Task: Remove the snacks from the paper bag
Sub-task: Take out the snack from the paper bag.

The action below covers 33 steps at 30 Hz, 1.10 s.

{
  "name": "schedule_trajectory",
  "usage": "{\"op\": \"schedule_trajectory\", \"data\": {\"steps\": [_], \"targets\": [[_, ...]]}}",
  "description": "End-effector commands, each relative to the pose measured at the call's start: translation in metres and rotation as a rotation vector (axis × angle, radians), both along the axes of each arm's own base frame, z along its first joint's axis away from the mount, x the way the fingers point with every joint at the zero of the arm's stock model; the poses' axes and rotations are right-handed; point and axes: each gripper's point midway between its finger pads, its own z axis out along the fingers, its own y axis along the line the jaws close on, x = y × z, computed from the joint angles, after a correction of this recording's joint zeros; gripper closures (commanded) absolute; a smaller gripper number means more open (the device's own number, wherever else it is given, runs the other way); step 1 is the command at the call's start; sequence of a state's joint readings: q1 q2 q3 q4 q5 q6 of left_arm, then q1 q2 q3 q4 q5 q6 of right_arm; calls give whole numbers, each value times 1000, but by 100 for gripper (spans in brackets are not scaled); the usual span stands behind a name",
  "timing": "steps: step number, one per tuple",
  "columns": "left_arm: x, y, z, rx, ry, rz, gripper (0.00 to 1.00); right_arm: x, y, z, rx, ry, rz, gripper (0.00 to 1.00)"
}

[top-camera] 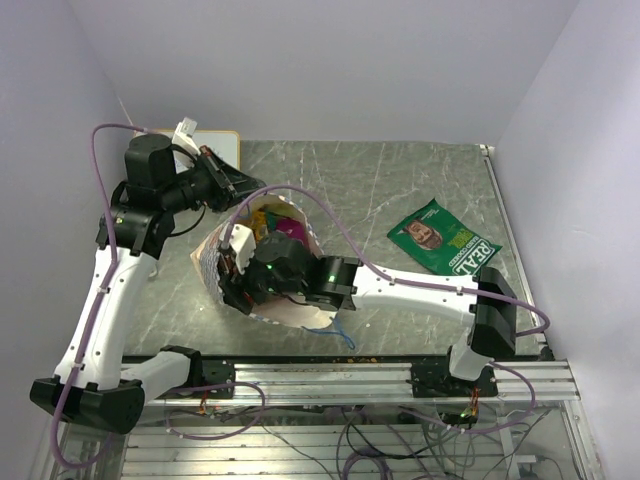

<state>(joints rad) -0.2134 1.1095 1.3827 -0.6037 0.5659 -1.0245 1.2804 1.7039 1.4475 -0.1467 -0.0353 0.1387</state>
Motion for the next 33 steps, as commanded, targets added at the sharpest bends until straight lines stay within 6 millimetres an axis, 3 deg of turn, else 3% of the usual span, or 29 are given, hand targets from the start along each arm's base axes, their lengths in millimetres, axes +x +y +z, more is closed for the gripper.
{"op": "schedule_trajectory", "data": {"steps": [1, 4, 7, 13, 19, 23, 24, 26, 30, 33], "targets": [[-13, -1, 34, -19, -120, -14, 93, 31, -22, 18, 24, -56, -206, 35], [-12, -1, 35, -23, -125, -11, 93, 38, -40, 16, 29, -29, -269, 32], [-12, -2, 33, -27, -121, -15, 93, 36, -45, 13, 42, 4, -286, 31], [-12, -3, 33, -31, -120, -23, 93, 21, -21, 8, 69, 94, -211, 29], [-13, -3, 35, -41, -122, -25, 93, 28, -6, -6, 59, 125, -248, 29], [-14, -3, 37, -43, -129, -22, 93, 42, -7, -23, 1, 132, -335, 38], [-14, -2, 37, -40, -129, -20, 93, 43, -8, -25, -9, 131, -343, 44], [-15, -1, 36, -34, -128, -12, 93, 43, -11, -22, -6, 120, -349, 65], [-15, 4, 36, -17, -134, 17, 93, 48, -23, 5, 60, 87, -376, 99], [-13, 14, 36, 23, -134, 78, 93, 50, -33, 30, 106, 66, -390, 100]]}}
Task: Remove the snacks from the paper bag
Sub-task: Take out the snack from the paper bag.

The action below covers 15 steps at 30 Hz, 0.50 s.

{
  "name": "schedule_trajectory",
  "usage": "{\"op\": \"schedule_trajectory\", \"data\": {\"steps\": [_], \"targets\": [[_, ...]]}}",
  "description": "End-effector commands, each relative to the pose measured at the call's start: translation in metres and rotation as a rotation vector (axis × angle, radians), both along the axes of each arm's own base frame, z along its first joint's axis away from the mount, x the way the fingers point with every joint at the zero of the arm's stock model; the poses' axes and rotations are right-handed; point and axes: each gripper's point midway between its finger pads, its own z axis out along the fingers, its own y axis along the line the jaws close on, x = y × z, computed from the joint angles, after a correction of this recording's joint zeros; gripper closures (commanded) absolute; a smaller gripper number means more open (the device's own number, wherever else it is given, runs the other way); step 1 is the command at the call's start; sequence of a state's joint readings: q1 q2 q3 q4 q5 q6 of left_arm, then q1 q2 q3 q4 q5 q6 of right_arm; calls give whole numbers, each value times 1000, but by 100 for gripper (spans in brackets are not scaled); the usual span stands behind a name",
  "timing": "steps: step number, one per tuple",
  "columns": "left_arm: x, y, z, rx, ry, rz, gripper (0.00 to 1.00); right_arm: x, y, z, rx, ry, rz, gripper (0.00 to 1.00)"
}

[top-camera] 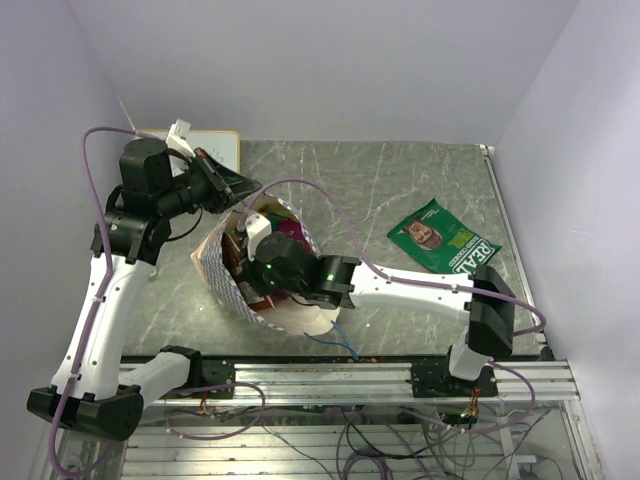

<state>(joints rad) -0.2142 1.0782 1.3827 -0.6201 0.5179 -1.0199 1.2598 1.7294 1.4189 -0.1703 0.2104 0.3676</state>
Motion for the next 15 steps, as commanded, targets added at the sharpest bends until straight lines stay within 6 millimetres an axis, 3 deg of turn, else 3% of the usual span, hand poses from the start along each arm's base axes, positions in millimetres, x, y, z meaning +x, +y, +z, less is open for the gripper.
{"op": "schedule_trajectory", "data": {"steps": [1, 9, 15], "targets": [[-10, 10, 33, 22, -119, 55, 93, 8, -18, 66, 128, -74, -57, 100], [-2, 26, 39, 88, -140, 143, 93, 1, -55, 132, 240, -93, -97, 100], [5, 26, 29, 97, -117, 156, 93, -20, -82, 192, 350, -96, -41, 100]]}}
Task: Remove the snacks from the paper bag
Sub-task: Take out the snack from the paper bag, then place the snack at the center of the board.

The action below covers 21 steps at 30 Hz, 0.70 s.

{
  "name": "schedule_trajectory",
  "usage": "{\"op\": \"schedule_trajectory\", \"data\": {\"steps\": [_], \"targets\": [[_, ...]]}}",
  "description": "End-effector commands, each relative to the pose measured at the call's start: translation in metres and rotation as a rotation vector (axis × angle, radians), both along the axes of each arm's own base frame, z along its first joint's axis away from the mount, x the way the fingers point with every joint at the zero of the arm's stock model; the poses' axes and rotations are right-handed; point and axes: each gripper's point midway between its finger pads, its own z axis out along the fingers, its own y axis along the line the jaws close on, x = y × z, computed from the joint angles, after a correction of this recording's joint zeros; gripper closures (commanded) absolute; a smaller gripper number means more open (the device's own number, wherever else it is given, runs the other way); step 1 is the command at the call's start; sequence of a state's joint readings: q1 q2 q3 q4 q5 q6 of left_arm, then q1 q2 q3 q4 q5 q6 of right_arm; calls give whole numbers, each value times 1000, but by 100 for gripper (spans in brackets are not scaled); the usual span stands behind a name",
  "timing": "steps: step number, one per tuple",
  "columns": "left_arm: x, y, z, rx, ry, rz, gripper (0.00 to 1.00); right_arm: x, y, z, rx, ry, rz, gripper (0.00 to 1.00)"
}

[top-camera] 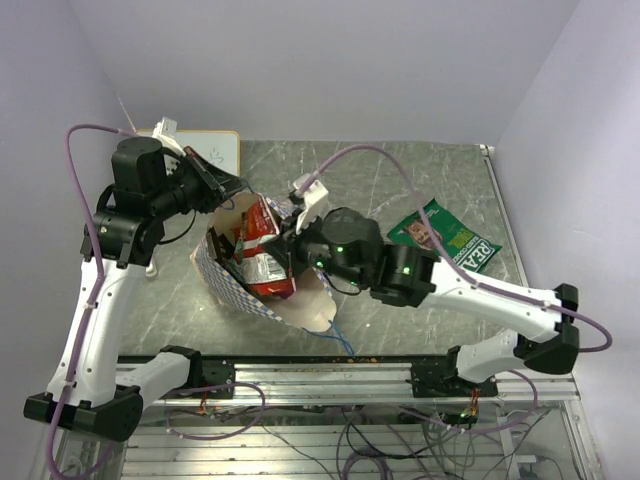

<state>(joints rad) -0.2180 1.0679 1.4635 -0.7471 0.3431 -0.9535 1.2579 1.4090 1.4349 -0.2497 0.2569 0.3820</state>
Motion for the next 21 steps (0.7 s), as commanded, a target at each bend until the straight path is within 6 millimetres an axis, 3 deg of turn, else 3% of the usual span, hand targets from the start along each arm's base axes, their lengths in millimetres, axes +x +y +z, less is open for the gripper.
{"op": "schedule_trajectory", "data": {"steps": [1, 6, 10, 17, 21], "targets": [[3, 1, 25, -5, -101, 8, 93, -12, -28, 61, 121, -21, 14, 100], [7, 1, 24, 14, -102, 7, 93, -15, -68, 90, 156, -22, -50, 100], [9, -3, 20, 5, -89, -11, 93, -6, -107, 114, 160, -58, -160, 100], [12, -12, 21, -29, -87, -51, 93, 28, -167, 161, 107, -230, -438, 100], [8, -15, 22, -30, -82, -81, 93, 50, -209, 166, 60, -257, -700, 100]]}}
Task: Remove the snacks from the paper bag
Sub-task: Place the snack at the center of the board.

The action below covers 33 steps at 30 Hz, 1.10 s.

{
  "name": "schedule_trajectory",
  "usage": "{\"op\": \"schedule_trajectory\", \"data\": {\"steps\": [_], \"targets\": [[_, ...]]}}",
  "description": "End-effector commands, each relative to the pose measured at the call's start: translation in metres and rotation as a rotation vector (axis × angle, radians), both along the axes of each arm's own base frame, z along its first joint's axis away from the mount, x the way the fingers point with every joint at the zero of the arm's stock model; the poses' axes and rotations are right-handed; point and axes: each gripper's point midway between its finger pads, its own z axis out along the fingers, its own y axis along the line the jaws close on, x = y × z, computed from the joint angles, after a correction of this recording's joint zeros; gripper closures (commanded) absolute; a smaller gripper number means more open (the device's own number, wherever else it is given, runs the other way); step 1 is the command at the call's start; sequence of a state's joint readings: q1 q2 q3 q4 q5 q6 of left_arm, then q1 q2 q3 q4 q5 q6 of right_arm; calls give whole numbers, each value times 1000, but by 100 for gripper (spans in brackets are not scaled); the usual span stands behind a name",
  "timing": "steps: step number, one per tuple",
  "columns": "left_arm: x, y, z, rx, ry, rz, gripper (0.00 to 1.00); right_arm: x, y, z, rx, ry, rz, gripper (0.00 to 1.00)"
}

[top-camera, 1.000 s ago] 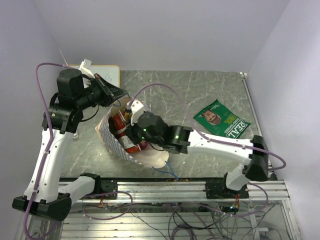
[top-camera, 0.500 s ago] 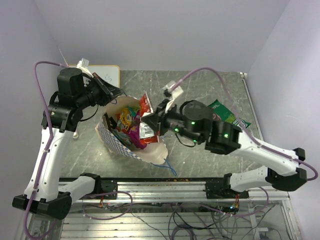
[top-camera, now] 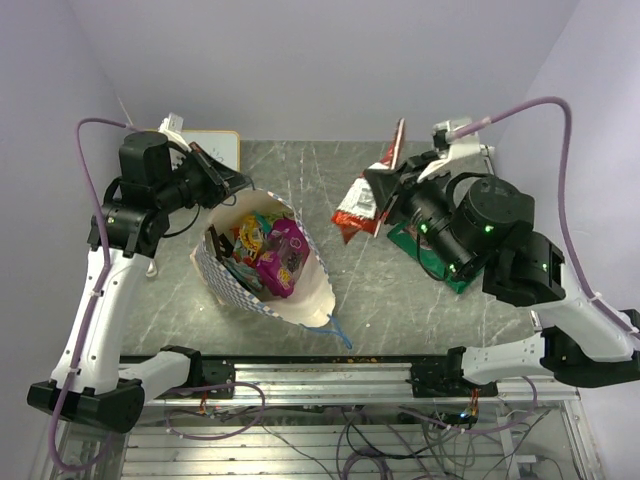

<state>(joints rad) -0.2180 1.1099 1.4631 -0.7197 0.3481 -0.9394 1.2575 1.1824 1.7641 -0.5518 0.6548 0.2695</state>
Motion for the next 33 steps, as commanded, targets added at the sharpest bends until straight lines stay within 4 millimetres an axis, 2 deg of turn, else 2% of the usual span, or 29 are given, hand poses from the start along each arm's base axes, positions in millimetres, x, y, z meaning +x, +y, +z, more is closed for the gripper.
{"op": "schedule_trajectory", "data": {"steps": [1, 7, 11, 16, 19, 21, 24, 30, 33], "targets": [[-6, -14, 30, -51, -91, -84, 93, 32, -61, 3, -77, -26, -378, 100], [-14, -21, 35, -90, -98, -132, 93, 43, -103, -22, -141, -13, -589, 100], [-20, -24, 34, -98, -96, -167, 93, 67, -130, -59, -199, 56, -670, 100], [-27, -27, 35, -98, -90, -198, 93, 109, -161, -117, -294, 209, -738, 100], [-29, -29, 35, -100, -84, -218, 93, 126, -177, -151, -364, 306, -810, 100], [-28, -30, 34, -98, -82, -225, 93, 137, -182, -169, -348, 374, -825, 100], [-26, -31, 34, -91, -86, -232, 93, 154, -173, -190, -321, 420, -779, 100], [-23, -32, 37, -51, -83, -260, 93, 195, -172, -215, -236, 483, -694, 100], [-20, -33, 35, -48, -77, -271, 93, 217, -180, -226, -173, 529, -665, 100]]}}
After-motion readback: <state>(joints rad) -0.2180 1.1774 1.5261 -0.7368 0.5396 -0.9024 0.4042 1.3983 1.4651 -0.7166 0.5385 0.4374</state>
